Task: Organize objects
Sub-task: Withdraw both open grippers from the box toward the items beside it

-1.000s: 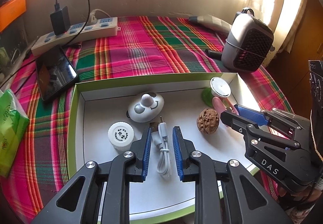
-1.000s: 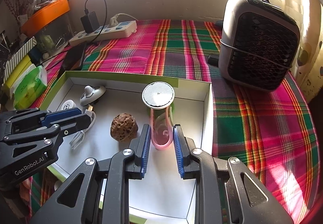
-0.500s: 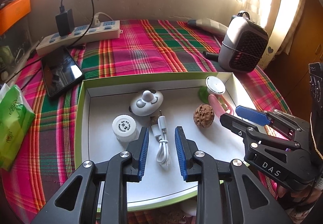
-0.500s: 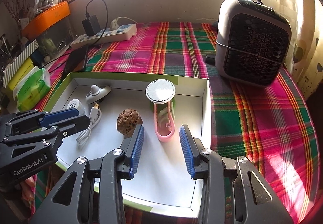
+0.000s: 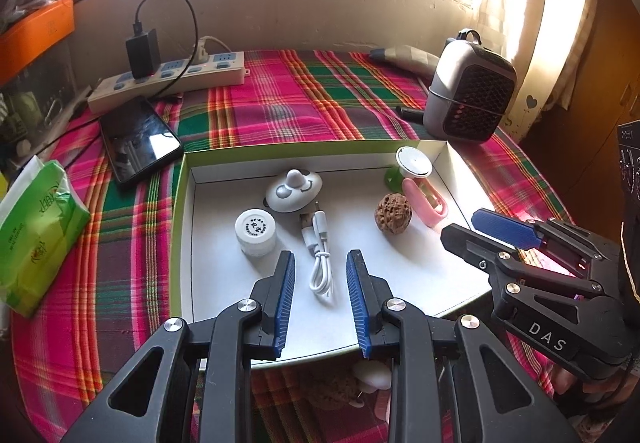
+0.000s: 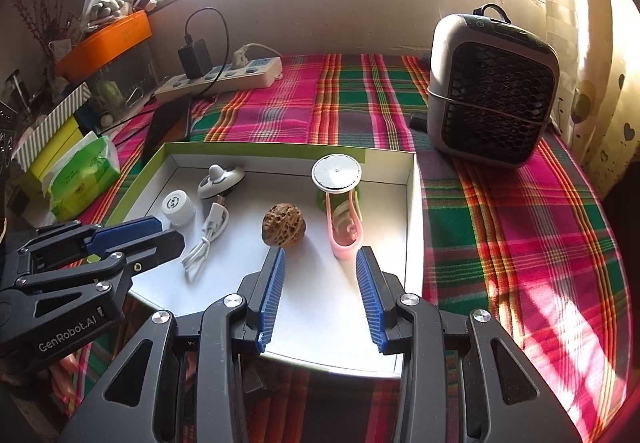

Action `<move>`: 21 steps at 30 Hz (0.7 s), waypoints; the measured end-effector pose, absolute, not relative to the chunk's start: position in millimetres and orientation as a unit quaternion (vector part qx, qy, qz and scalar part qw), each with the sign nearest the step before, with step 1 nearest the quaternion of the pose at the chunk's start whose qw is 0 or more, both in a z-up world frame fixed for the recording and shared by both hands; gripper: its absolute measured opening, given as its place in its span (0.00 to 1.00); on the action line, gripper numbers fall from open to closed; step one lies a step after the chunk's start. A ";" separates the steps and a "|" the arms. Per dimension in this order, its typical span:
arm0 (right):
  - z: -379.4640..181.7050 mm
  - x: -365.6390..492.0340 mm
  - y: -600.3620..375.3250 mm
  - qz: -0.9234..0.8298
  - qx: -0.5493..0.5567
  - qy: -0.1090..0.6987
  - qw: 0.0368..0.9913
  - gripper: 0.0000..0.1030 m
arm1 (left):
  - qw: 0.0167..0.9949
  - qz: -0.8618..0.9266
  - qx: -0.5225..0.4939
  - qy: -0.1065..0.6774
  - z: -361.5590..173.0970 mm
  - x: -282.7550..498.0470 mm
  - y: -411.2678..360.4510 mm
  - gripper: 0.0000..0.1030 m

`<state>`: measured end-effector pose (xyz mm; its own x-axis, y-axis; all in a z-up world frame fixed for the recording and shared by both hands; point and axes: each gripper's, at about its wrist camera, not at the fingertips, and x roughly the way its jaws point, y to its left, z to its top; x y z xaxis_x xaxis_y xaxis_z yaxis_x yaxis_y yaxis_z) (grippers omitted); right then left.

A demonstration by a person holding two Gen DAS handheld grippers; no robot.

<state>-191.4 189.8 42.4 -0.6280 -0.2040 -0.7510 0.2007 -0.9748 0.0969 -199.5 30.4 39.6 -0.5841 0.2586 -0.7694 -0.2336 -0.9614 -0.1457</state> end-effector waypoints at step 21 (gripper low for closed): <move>53.8 -146.9 186.1 -0.911 0.394 -0.006 0.120 0.37 | 0.126 0.901 -0.413 -0.038 49.5 -150.9 6.2 0.24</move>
